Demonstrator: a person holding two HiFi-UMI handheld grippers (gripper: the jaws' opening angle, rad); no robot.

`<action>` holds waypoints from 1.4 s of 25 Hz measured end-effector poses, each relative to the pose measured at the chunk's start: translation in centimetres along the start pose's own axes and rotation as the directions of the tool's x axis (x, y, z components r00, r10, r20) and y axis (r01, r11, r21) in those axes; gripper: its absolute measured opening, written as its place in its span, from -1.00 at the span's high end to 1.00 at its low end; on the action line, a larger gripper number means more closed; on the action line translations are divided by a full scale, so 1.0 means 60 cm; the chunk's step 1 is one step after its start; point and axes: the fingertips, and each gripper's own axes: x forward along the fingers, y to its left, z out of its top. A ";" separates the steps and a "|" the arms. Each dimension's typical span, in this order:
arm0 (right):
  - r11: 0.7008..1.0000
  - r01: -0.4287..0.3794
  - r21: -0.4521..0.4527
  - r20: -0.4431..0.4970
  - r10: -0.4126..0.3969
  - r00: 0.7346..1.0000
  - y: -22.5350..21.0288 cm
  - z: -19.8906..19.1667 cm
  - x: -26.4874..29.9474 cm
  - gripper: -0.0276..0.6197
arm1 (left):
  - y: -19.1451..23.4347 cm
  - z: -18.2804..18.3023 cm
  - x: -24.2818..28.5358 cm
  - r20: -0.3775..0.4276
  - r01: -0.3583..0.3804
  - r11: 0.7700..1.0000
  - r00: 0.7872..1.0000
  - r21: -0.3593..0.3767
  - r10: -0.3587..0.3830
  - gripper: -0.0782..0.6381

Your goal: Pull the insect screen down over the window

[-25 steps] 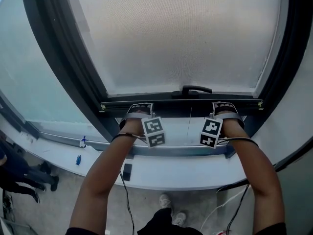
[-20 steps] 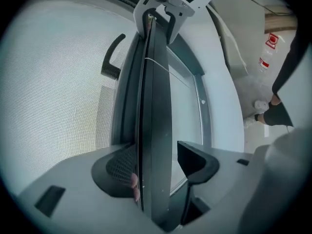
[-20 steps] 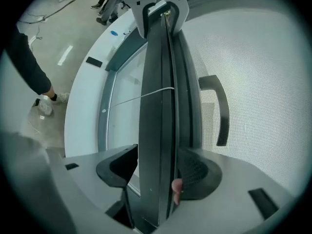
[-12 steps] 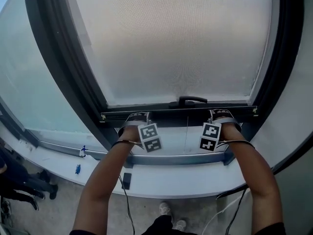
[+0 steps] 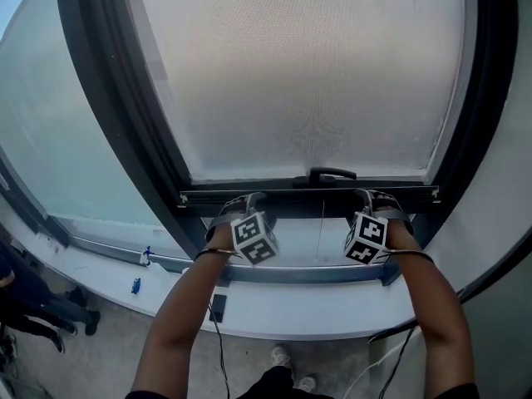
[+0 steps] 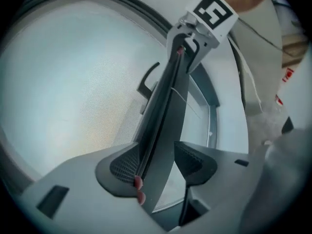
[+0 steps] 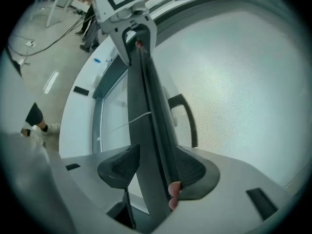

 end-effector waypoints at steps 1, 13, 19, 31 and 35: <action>0.999 0.020 0.047 0.036 -0.022 0.999 -0.009 0.011 -0.013 0.18 | 0.004 0.009 -0.013 0.038 -0.006 0.999 0.999 -0.048 0.007 0.14; 0.847 -0.054 0.529 0.447 -0.224 0.866 0.010 0.136 -0.197 0.18 | 0.023 0.095 -0.213 0.460 0.041 0.833 0.848 -0.551 0.263 0.18; 0.651 -0.136 0.747 0.481 -0.389 0.785 0.045 0.135 -0.276 0.18 | -0.028 0.110 -0.289 0.521 0.114 0.718 0.767 -0.686 0.375 0.18; 0.512 -0.115 0.851 0.402 -0.495 0.770 0.089 0.109 -0.358 0.25 | -0.110 0.100 -0.353 0.429 0.043 0.619 0.757 -0.784 0.492 0.29; 0.513 -0.085 0.854 0.383 -0.510 0.770 0.101 0.092 -0.378 0.59 | -0.106 0.063 -0.378 0.362 -0.012 0.570 0.762 -0.821 0.537 0.52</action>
